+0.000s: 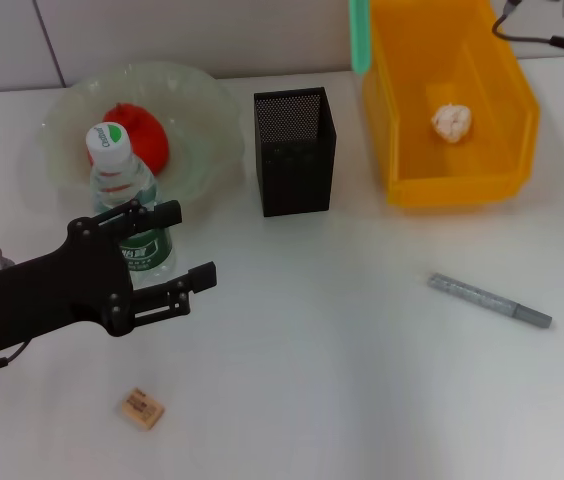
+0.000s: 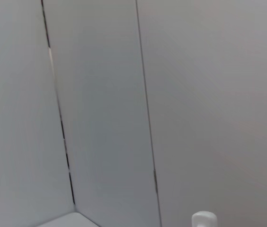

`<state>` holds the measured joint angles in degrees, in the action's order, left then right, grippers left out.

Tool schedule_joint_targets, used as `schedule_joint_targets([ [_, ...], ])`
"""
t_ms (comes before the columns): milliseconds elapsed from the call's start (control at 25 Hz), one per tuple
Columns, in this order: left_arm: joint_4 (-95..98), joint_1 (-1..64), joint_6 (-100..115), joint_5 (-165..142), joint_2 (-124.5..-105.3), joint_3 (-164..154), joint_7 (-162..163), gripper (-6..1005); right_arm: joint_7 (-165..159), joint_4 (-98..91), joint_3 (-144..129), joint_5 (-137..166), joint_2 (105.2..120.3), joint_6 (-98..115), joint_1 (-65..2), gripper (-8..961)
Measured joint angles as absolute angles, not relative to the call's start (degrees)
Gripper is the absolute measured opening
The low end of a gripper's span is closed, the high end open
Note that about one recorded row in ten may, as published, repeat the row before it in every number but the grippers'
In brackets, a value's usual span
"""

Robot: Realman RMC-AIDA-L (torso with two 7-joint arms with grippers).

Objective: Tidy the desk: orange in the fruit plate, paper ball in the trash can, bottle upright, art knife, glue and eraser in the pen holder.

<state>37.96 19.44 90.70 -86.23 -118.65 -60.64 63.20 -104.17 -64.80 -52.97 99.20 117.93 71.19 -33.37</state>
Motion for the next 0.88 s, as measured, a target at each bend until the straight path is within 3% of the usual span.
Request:
schedule_joint_targets([
  [200,38.0,19.4,90.7,-86.2,-118.65,-60.6,63.2,812,-96.7,-54.3,-52.9,93.7,116.44,73.1,-35.0,152],
  [880,37.1,19.7,90.7,-86.2,-118.63,-60.4,63.2,812,-79.7,-36.6,-52.8,93.3,116.29,65.1,-43.0,152],
])
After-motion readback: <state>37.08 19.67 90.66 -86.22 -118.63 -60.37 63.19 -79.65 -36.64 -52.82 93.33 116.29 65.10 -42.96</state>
